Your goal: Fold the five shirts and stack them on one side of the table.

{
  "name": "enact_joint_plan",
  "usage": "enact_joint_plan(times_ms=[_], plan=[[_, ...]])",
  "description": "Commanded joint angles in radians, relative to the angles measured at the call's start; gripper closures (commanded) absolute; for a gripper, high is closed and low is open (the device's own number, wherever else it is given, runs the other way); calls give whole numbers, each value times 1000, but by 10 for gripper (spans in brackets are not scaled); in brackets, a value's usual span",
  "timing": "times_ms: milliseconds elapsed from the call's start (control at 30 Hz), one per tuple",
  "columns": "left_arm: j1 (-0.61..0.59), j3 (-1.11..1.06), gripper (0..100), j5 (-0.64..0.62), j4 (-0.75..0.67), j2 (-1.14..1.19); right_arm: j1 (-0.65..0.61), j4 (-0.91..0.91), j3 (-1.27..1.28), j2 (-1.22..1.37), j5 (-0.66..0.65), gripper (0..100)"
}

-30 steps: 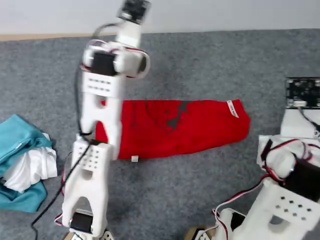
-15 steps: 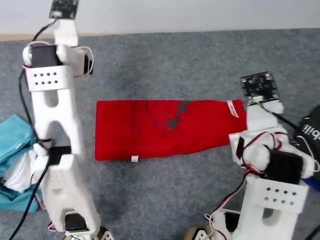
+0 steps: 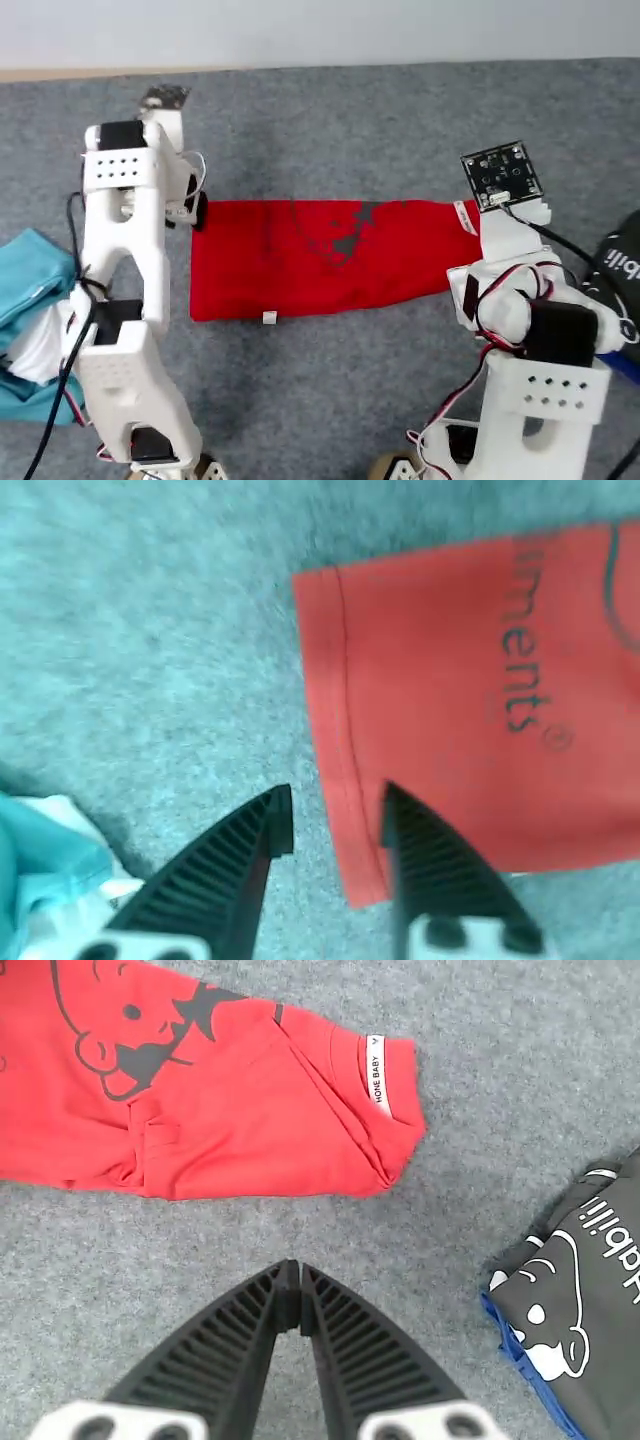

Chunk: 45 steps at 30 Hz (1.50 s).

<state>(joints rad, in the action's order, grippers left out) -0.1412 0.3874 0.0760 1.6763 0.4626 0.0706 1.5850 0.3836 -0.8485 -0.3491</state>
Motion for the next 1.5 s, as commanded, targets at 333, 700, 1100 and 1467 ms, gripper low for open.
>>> enact_joint_plan(times_ms=[333,700,1100,1467], plan=[[15,131,750,26,-11,275,-5,54,0,-15,-6,988],[11,308,752,23,58,454,-5,45,-6,-15,-9,988],[52,325,953,25,69,516,-5,45,-6,-15,-11,988],[-46,346,996,23,77,465,-5,53,-98,-12,-11,988]])
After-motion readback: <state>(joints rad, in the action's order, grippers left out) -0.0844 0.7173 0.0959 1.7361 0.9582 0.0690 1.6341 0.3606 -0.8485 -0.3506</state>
